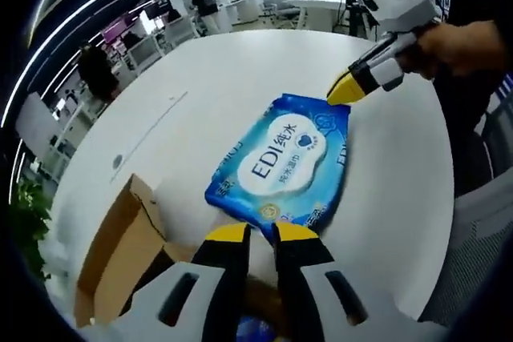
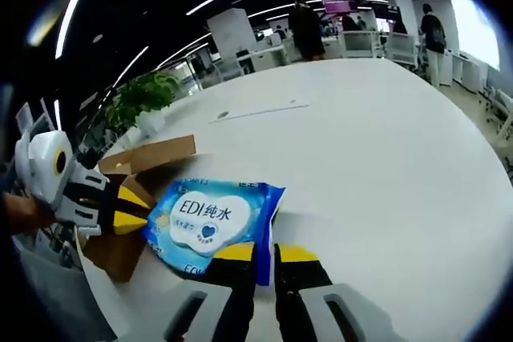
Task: Operate the shoe box by opening the lid, removing the specified soft item, and placing it in the target area until the item is outside and the box remains undamaged.
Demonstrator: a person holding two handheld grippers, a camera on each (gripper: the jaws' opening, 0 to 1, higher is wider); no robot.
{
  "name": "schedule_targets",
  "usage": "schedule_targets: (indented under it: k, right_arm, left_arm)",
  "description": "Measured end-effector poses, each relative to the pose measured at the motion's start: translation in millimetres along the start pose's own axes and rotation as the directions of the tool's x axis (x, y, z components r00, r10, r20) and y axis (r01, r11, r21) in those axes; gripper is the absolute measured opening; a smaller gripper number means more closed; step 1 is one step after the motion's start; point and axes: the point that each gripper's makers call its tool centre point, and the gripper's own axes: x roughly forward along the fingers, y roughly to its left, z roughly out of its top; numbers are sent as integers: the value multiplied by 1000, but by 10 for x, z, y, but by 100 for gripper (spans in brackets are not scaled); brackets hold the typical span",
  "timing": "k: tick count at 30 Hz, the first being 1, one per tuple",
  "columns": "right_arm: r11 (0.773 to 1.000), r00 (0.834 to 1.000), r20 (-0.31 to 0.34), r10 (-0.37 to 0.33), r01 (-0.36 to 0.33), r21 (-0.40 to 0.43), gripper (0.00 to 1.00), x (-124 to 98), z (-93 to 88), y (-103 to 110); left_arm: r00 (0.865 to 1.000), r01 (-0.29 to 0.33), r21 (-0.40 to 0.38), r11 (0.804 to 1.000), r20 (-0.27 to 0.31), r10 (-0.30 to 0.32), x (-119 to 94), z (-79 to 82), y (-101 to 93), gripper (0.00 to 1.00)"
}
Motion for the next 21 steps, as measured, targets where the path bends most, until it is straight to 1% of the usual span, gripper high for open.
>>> schedule_targets:
  k: [2,4,7,11,16,21]
  right_arm:
    - [1000,1000,-2,8,-8,-10,7,-19,4,26]
    - [999,1000,-8,8,-8,-39,8,-47,6,49]
    - [997,1000,-12,20,-21,-73,10,-85,20,111]
    - [992,999,-14,37,-39,-118,12,-136,70,196]
    - [985,998,-12,57,-58,-161,14,-193,132,295]
    - [979,997,-8,71,-71,-192,15,-229,192,387]
  left_arm:
    - [1000,7,-24,1000,10,-7,-35,31,-4,13]
    - [1000,5,-32,999,25,-4,-69,61,8,13]
    - [999,14,-71,997,48,-11,-131,104,14,15]
    - [998,39,-116,992,62,-32,-203,129,-10,19]
    - [996,51,-151,987,85,-38,-327,162,-6,19]
    - [993,59,-167,984,108,-41,-433,194,8,20]
